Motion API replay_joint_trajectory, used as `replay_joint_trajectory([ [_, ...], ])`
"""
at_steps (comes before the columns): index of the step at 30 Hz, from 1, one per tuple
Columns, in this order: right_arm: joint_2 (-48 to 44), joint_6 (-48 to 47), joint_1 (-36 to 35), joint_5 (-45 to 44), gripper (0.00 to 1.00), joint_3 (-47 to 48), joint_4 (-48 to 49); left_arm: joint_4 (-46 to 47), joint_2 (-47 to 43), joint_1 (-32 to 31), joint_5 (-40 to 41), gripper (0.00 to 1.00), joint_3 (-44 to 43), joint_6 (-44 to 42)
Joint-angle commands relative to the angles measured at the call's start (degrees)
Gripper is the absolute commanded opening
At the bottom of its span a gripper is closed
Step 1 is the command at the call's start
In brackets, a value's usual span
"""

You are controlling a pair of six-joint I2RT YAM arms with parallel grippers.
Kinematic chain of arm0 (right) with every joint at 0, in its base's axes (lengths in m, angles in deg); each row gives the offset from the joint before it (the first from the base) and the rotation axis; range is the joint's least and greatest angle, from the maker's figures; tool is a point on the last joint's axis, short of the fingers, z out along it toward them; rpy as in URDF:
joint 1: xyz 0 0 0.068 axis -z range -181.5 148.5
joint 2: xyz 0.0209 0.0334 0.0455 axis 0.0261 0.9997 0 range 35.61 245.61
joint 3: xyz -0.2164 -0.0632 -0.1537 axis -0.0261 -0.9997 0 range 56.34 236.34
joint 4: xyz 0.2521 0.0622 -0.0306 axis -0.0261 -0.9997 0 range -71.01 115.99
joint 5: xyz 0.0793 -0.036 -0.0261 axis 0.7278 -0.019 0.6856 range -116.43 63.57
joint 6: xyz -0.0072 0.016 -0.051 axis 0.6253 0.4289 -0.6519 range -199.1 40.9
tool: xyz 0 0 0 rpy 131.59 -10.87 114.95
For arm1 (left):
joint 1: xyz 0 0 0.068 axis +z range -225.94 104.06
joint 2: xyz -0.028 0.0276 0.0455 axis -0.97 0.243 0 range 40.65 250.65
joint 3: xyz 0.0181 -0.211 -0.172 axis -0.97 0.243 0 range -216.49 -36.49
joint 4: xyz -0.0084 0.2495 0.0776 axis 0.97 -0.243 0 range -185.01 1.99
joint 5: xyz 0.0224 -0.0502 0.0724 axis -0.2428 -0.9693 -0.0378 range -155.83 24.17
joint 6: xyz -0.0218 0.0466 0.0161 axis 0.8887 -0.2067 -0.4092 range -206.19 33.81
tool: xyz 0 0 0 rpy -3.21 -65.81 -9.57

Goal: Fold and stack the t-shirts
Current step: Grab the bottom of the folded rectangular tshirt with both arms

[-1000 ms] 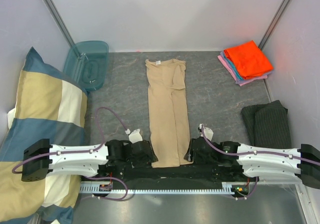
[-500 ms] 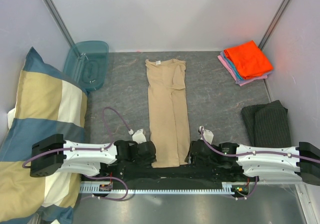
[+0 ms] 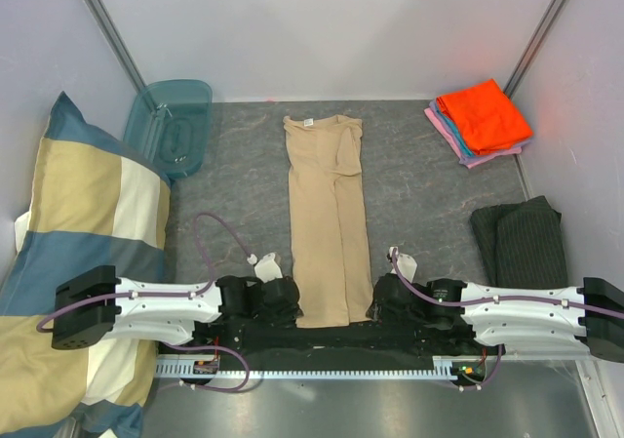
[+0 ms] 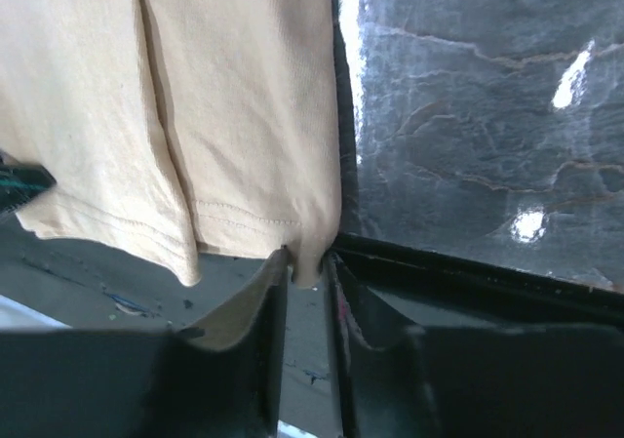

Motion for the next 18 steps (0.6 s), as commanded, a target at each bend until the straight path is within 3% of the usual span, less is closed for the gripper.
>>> replay_joint_trajectory([
  [1,-0.1,0.6,-0.4,-1.4,0.2,-0.5,0.8,-0.2,-1.6,-0.3,2.0,0.07,1.1,2.6],
  [3,0.3,0.3,-0.5,-1.3,0.07,-0.3,1.2,-0.6,-2.0,-0.2,2.1,0.02,1.0,2.5],
  [6,0.5,-0.2,-0.4,-1.2,0.0,0.3,1.2,-1.6,-2.6,-0.2,2.4,0.02,0.4,2.2],
  [18,6.3,-7.3,0.0,-9.4,0.0,13.7,0.9,-4.2,-2.8,1.1,11.7,0.02,-8.9,-2.7],
])
